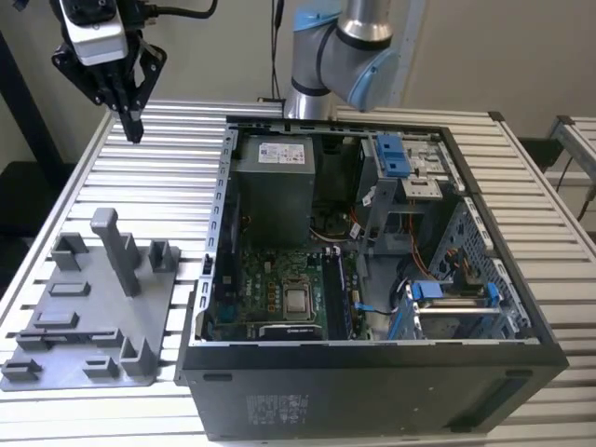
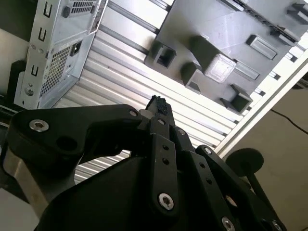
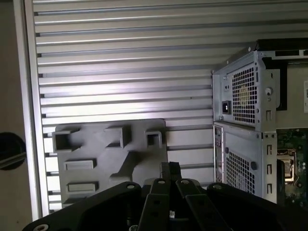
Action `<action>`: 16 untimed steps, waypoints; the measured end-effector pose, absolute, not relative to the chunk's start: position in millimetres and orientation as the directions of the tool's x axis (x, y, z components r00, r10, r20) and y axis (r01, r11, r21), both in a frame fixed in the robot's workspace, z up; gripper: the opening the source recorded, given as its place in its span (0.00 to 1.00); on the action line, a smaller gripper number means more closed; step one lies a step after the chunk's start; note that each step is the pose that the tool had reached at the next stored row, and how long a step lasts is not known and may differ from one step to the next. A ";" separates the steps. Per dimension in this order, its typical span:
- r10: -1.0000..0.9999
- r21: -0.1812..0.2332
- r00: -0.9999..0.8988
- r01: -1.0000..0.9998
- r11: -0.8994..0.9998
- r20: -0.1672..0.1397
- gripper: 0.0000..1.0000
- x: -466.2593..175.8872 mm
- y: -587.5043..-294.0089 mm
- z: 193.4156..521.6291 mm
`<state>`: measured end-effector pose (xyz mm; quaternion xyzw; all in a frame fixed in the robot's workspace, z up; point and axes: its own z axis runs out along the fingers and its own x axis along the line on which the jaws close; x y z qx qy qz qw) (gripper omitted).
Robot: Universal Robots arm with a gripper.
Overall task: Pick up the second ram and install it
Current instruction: 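Reach for the second ram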
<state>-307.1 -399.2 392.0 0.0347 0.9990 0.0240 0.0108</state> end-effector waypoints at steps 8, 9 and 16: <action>0.069 0.049 -0.997 0.068 0.996 -0.020 0.11 -319.7 -399.1 392.0; 0.069 0.049 -0.997 0.068 0.996 -0.020 0.11 -321.5 -399.1 392.1; 0.069 0.049 -0.998 0.069 0.996 -0.012 0.11 -338.0 -398.9 392.0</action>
